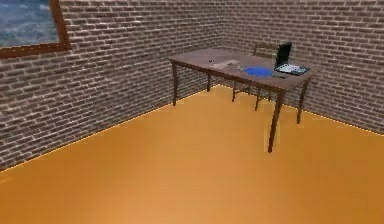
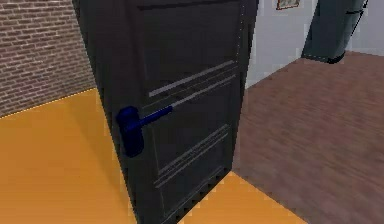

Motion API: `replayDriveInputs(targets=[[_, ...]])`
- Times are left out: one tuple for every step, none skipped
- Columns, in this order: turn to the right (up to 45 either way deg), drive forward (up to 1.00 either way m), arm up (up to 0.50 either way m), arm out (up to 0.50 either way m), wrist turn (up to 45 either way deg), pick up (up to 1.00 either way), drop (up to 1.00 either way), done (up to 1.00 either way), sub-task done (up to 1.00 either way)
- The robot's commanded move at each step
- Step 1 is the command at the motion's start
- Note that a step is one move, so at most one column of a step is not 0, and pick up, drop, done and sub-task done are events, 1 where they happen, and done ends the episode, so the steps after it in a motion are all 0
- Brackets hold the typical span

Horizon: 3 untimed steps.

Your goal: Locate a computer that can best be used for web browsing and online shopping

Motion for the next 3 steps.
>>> replayDriveInputs(targets=[[0.0, 0.50, 0.00, 0.00, 0.0, 0.00, 0.00, 0.00, 0.00], [39.0, 0.00, 0.00, 0.00, 0.0, 0.00, 0.00, 0.00, 0.00], [3.0, 0.00, 0.00, 0.00, 0.0, 0.00, 0.00, 0.00, 0.00]])
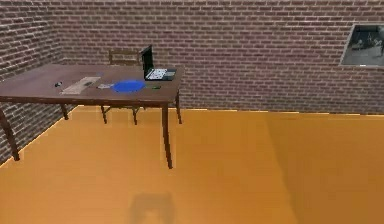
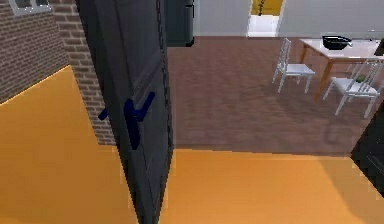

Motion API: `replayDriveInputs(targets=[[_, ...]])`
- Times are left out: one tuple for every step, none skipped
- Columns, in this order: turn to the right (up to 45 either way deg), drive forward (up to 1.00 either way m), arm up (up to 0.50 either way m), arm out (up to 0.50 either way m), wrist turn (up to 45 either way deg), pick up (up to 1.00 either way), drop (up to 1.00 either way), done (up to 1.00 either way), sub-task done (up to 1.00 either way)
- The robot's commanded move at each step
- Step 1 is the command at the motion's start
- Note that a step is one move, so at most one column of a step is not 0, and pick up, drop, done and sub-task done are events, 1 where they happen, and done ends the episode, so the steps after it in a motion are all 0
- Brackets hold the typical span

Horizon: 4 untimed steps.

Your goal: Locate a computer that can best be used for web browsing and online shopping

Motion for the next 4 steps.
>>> replayDriveInputs(targets=[[0.0, 0.50, 0.00, 0.00, 0.0, 0.00, 0.00, 0.00, 0.00], [-39.0, 0.00, 0.00, 0.00, 0.0, 0.00, 0.00, 0.00, 0.00], [0.0, 0.20, 0.00, 0.00, 0.0, 0.00, 0.00, 0.00, 0.00], [45.0, 0.00, 0.00, 0.00, 0.0, 0.00, 0.00, 0.00, 0.00]])
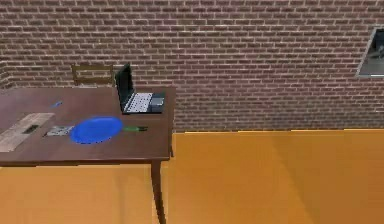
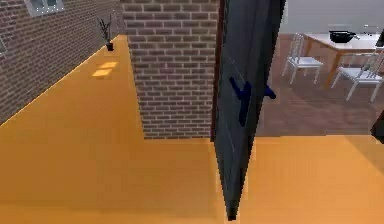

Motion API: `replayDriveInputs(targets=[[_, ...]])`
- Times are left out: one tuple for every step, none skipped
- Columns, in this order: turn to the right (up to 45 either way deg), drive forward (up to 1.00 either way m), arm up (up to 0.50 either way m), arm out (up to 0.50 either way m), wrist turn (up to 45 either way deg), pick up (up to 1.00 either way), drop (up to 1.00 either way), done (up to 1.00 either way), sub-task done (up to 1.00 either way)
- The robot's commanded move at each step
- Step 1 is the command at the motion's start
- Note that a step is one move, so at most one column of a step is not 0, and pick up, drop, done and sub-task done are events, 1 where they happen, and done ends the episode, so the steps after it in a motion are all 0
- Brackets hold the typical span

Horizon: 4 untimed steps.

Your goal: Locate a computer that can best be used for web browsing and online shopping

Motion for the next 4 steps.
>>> replayDriveInputs(targets=[[45.0, 0.00, 0.00, 0.00, 0.0, 0.00, 0.00, 0.00, 0.00], [3.0, 0.00, 0.00, 0.00, 0.0, 0.00, 0.00, 0.00, 0.00], [0.0, 0.70, 0.00, 0.00, 0.0, 0.00, 0.00, 0.00, 0.00], [39.0, 0.00, 0.00, 0.00, 0.0, 0.00, 0.00, 0.00, 0.00]])
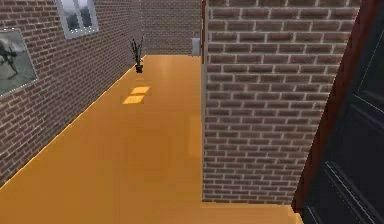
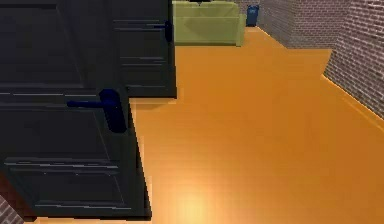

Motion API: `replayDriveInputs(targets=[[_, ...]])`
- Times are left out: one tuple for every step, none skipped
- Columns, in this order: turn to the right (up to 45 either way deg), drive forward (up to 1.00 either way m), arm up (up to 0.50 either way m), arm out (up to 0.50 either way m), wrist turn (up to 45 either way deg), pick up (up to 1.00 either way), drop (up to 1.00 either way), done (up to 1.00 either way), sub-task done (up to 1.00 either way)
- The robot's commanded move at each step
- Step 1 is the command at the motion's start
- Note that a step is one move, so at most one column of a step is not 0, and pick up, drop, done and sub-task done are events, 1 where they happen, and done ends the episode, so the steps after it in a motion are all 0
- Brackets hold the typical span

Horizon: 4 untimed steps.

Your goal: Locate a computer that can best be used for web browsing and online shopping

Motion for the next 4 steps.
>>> replayDriveInputs(targets=[[0.0, 0.05, 0.00, 0.00, 0.0, 0.00, 0.00, 0.00, 0.00], [-45.0, 0.00, 0.00, 0.00, 0.0, 0.00, 0.00, 0.00, 0.00], [-45.0, 0.00, 0.00, 0.00, 0.0, 0.00, 0.00, 0.00, 0.00], [-12.0, 0.00, 0.00, 0.00, 0.0, 0.00, 0.00, 0.00, 0.00]])
